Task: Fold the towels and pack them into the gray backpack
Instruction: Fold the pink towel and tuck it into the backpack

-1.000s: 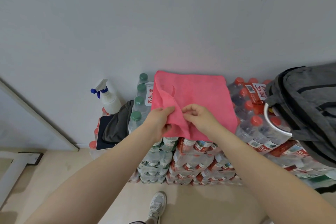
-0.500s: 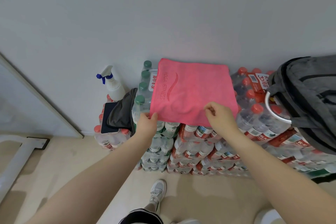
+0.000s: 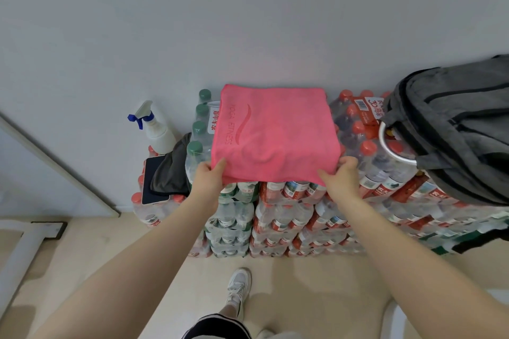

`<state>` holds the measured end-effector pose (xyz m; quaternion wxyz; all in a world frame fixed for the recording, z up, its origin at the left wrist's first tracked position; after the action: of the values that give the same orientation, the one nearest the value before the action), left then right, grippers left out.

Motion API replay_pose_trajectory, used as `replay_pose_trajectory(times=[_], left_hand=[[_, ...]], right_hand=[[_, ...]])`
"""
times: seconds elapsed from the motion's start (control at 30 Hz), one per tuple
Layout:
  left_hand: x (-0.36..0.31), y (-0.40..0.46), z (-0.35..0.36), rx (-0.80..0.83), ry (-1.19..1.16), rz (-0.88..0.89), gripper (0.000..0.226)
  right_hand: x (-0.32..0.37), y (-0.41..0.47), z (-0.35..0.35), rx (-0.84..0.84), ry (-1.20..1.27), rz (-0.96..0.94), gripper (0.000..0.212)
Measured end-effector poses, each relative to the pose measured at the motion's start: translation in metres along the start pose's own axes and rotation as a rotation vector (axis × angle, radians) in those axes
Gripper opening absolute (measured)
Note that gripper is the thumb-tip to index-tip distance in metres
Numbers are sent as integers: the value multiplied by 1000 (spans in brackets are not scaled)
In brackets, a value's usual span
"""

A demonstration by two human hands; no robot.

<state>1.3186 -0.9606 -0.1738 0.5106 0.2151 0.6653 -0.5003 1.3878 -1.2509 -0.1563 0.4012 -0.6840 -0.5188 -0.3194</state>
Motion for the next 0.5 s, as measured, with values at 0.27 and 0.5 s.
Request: replay_pose_trajectory(times=[0.27,0.5], left_hand=[[-7,-5,11,73,65,108,11],[-4,-5,4,42,-12,76,18]], right_hand=[[-6,-14,15,53,-205,-214,78],[18,-18,1,16,-526,-454,34]])
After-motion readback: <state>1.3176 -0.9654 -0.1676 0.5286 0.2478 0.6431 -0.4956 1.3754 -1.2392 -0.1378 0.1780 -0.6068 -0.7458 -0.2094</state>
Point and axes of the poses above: each hand's wrist, its own y-axis towards the middle knuckle, its own z-axis out of the palm, x = y × z, the point moved 8 cm from there along y, towards the middle knuckle, and after that the axes turned 4 degrees about x, right-handed, at the moved point
